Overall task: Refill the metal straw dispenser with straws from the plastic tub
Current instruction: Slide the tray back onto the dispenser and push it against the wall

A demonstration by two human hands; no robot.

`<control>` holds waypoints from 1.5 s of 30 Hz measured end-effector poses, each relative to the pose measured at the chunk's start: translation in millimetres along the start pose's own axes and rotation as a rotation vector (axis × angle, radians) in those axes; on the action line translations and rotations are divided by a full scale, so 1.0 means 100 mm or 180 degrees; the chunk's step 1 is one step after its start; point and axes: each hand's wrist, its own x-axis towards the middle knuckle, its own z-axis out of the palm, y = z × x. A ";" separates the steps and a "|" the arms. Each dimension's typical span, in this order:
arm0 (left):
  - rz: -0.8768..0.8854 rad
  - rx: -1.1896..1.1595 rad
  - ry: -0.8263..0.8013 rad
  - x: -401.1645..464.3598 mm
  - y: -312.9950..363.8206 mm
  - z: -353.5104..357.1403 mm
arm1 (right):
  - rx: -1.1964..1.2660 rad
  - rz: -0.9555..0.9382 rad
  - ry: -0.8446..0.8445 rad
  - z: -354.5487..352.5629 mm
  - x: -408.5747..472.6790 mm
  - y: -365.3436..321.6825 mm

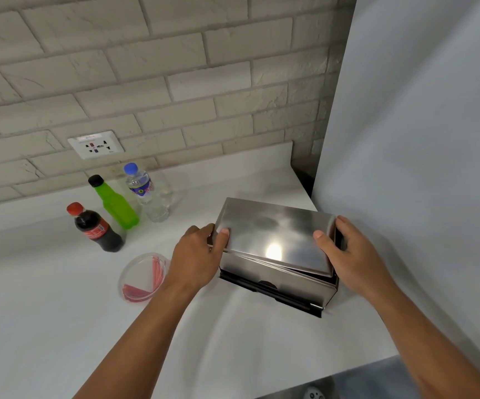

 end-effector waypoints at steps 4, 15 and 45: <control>0.0101 -0.0709 -0.0237 -0.03 0.01 0.02 | 0.0050 -0.0041 0.0010 0.01 -0.01 0.04; 0.0508 -0.1705 -0.0756 0.04 -0.07 0.04 | 0.0123 0.0007 -0.0321 -0.08 -0.03 0.07; 0.0573 -0.0867 -0.0524 -0.14 0.04 0.07 | -0.0100 -0.0244 -0.0380 -0.21 -0.21 0.30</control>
